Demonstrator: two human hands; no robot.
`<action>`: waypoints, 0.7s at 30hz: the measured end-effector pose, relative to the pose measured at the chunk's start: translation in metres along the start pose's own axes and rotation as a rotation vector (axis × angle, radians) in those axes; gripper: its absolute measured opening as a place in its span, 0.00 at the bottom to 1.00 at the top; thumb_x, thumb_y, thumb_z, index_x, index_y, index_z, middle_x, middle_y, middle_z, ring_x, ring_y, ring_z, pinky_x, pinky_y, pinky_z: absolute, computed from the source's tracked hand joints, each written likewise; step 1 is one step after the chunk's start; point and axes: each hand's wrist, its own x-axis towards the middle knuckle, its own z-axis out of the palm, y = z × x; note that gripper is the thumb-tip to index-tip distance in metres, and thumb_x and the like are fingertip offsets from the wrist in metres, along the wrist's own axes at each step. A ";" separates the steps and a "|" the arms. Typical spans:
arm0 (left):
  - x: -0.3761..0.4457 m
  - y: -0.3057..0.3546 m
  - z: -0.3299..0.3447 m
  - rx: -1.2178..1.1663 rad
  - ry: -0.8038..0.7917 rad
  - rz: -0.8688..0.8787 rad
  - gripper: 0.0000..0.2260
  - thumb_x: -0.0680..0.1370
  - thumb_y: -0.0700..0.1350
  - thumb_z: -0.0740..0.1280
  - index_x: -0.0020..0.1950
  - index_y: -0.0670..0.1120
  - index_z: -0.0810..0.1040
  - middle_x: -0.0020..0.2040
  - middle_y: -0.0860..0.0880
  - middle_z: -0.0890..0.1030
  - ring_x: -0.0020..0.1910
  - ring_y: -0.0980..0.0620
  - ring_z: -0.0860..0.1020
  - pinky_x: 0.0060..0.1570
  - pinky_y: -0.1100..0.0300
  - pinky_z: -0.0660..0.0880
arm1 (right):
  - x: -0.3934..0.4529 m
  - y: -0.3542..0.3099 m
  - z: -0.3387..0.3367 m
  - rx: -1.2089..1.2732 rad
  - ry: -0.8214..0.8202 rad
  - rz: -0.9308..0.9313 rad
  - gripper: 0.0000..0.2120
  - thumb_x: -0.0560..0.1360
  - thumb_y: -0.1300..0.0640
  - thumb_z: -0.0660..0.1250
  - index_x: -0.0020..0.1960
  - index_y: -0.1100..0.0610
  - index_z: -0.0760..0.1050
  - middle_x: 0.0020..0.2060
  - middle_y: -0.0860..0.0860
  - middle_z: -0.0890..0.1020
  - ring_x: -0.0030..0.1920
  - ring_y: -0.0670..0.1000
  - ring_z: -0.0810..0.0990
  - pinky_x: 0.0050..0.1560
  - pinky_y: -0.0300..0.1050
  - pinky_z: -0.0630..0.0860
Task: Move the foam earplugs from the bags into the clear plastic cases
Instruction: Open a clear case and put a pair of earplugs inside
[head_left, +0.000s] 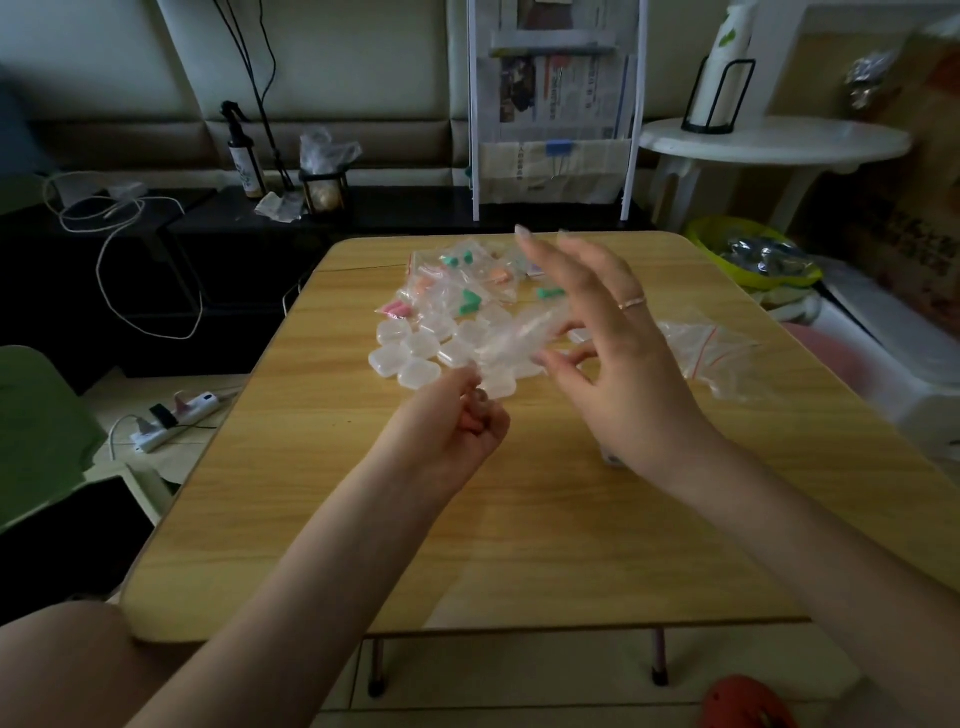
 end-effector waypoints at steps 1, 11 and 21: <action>0.001 -0.001 -0.001 0.081 -0.003 0.045 0.10 0.80 0.37 0.61 0.38 0.41 0.69 0.25 0.50 0.65 0.21 0.58 0.63 0.21 0.68 0.68 | 0.001 0.002 -0.002 0.016 -0.041 0.029 0.35 0.72 0.67 0.70 0.74 0.47 0.63 0.70 0.50 0.65 0.47 0.43 0.76 0.46 0.34 0.77; -0.001 0.003 -0.016 1.179 0.074 0.560 0.17 0.77 0.59 0.62 0.59 0.48 0.74 0.48 0.50 0.75 0.39 0.55 0.73 0.38 0.61 0.70 | 0.000 0.059 -0.032 -0.155 0.227 0.256 0.12 0.76 0.61 0.68 0.59 0.55 0.79 0.39 0.49 0.83 0.33 0.47 0.79 0.33 0.35 0.74; 0.006 -0.007 -0.023 1.799 0.036 0.835 0.23 0.75 0.55 0.68 0.70 0.55 0.69 0.58 0.50 0.66 0.55 0.49 0.73 0.52 0.61 0.68 | -0.034 0.117 -0.051 -0.425 -0.144 0.533 0.20 0.76 0.68 0.60 0.64 0.56 0.77 0.63 0.53 0.78 0.60 0.57 0.77 0.60 0.49 0.73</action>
